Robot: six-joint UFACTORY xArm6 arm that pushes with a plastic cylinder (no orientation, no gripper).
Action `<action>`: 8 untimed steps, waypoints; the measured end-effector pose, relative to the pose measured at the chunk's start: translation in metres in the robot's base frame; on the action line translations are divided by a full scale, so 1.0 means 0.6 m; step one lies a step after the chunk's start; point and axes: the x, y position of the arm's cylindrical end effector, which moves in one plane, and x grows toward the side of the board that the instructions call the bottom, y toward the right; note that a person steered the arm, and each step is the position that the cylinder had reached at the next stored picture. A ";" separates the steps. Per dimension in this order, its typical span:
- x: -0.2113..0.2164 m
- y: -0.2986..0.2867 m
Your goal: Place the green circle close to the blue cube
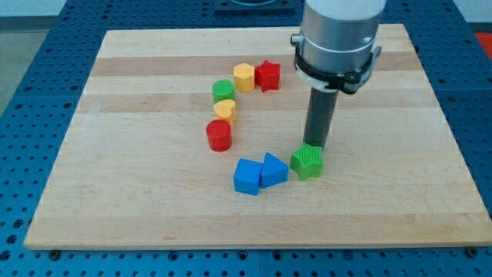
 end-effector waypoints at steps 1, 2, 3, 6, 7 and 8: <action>0.003 0.000; 0.005 0.000; 0.014 0.000; -0.081 -0.040; -0.122 -0.063; -0.168 -0.080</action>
